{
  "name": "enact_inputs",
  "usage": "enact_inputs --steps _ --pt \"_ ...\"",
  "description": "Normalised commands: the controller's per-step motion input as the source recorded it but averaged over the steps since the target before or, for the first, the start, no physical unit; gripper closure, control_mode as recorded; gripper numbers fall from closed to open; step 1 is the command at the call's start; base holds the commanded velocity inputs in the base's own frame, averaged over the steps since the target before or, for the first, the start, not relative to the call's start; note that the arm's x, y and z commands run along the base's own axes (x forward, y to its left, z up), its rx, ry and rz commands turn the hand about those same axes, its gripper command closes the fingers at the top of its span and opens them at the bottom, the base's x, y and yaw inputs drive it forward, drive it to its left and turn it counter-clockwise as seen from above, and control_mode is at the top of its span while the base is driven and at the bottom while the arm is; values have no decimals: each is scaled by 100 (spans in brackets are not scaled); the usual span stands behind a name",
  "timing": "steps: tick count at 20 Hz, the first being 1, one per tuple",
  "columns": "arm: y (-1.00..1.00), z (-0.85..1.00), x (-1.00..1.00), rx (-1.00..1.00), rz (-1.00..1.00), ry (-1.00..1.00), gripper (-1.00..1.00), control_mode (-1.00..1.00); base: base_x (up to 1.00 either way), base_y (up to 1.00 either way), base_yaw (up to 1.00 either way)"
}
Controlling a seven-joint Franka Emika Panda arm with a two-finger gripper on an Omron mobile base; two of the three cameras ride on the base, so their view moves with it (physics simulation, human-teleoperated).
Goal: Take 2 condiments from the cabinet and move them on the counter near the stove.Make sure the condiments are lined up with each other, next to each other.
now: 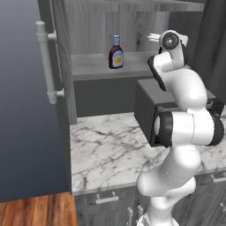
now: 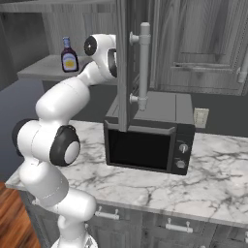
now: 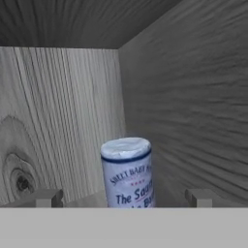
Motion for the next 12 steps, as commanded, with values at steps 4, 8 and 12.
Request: enact_inputs --steps 4,8,12 --pt "0 0 2 0 0 0 -100 -100 0 0 0" --pt "0 0 5 0 0 0 -100 -100 0 0 0" --pt "0 -1 12 0 0 0 -100 -100 0 0 0"
